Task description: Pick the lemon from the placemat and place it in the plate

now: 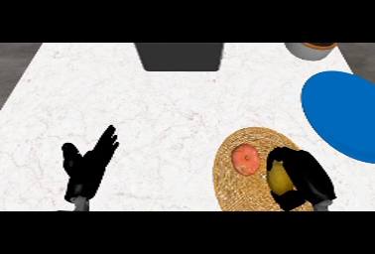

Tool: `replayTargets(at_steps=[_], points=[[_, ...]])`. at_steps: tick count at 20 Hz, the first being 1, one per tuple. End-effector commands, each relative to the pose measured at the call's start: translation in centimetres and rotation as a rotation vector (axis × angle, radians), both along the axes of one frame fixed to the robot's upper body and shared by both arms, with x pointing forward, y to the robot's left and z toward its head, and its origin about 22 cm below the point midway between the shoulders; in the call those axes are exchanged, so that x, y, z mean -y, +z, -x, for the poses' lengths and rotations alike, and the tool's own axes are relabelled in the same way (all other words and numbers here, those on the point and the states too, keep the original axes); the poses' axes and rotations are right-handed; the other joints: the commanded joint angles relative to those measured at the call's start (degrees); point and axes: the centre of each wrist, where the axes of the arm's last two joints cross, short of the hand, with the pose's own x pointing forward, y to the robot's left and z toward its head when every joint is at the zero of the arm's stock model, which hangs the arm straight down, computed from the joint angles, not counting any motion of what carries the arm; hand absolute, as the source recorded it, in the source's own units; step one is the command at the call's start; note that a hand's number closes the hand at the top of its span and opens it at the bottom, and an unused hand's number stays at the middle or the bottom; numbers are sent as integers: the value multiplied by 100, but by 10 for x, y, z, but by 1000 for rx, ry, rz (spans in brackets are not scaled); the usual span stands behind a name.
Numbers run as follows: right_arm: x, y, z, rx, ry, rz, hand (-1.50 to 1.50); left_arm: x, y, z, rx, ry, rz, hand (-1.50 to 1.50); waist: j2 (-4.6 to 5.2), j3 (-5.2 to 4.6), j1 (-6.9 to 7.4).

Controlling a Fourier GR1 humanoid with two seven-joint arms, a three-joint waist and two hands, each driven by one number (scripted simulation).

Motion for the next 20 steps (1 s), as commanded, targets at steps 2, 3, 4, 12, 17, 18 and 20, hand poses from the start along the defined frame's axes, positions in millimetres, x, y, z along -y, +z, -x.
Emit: replayTargets(at_steps=[2, 3, 4, 12, 17, 18, 20], points=[[-56, 8, 31, 86, -146, -85, 150, -1, 0, -6, -12, 19, 6, 0, 0, 11, -69], [-67, 1, 46, 102, -177, -84, 150, -1, 4, -5, -9, 4, -10, 0, -6, 13, -75], [-87, 12, 36, 116, -207, -106, 150, 10, 7, -7, 8, 20, -6, 0, -2, 12, -41], [-87, 66, 64, 521, -349, -284, 150, 3, 0, 12, -14, 19, 0, 0, -23, 14, -73], [-77, 69, 48, 580, -497, -449, 150, 8, 18, -2, 1, 17, 5, 0, 9, 21, -3], [-53, 71, 52, 603, -543, -448, 150, -7, 4, -1, -1, 6, -1, 0, 15, 18, -43], [-56, 74, 40, 607, -566, -476, 150, 2, -6, -15, 9, 14, 5, 0, 26, 15, -33]])
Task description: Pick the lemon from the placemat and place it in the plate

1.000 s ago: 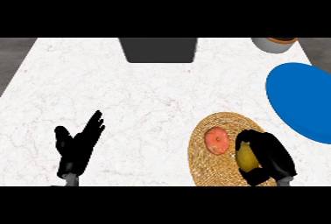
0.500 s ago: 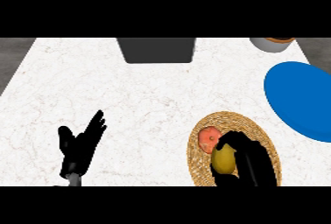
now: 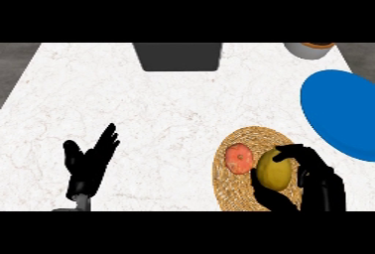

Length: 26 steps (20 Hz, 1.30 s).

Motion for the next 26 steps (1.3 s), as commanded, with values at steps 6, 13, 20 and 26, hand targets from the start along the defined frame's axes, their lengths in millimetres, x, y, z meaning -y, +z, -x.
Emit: replayTargets(at_steps=[6, 13, 20, 26], points=[[85, 4, -17, 160, -133, -203, 150, 6, -3, -14, -6, -7, 8, 0, 14, 4, 0], [175, -13, -80, 248, -328, -132, 150, 4, -6, -10, -8, -21, -2, 0, 44, 11, 92], [246, -28, -115, 234, -327, -127, 150, 6, -8, 0, -4, -29, 4, 0, 38, 10, 135], [262, -35, -149, 238, -320, -129, 150, 14, -13, -1, 6, -56, 18, 0, 70, 15, 217]])
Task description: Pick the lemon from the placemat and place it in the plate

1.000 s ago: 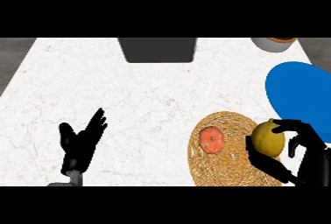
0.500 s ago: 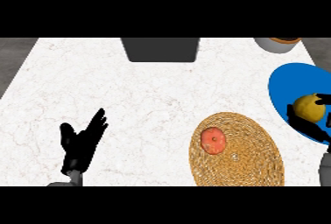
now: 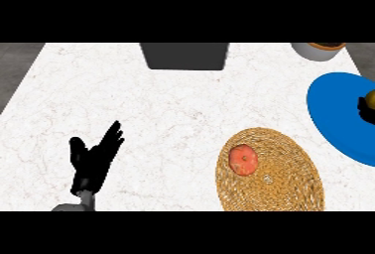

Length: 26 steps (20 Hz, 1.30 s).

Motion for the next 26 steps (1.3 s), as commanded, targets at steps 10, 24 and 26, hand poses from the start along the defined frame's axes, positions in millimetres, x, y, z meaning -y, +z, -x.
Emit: replayTargets(at_steps=[10, 24, 26], points=[[49, -13, 2, -430, 45, -54, -150, 17, 6, -12, 10, -40, 7, 0, 124, 28, 265], [59, -14, 8, 21, 147, -335, -150, 15, -8, 14, 10, -32, -3, 0, 85, 34, 191], [74, -8, 20, 33, 143, -364, -150, -8, -1, 7, 23, -5, -1, 0, 83, 30, 167]])
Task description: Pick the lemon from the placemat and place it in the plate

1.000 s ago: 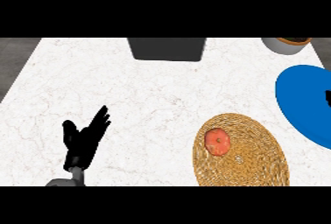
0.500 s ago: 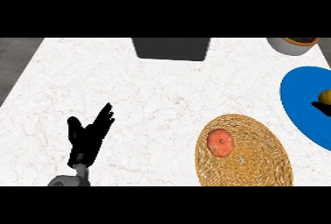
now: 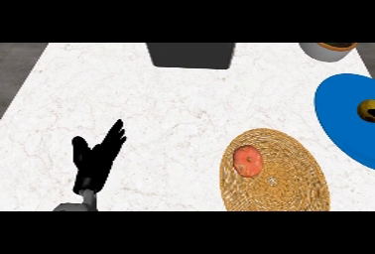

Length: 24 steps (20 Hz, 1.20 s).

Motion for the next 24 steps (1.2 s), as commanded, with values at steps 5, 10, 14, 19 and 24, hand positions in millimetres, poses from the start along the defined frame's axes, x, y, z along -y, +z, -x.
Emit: replayTargets(at_steps=[5, 10, 14, 19, 24], points=[[50, -1, 62, 49, 137, -159, -150, -23, -3, 5, -8, 39, -4, 0, -60, -18, -178], [62, -19, 100, 4, 227, -166, -150, -19, 5, -3, -15, 24, 4, 0, -57, -12, -177], [76, -15, 125, -32, 311, -170, -150, 2, -16, 13, -21, 34, 0, 0, -90, -24, -224], [82, -16, 141, -91, 317, -102, -150, -9, -6, 2, 3, 37, -12, 0, -89, -21, -213], [75, -35, 155, -107, 315, -60, -150, 0, -8, 1, -13, 38, 10, 0, -98, -20, -219]])
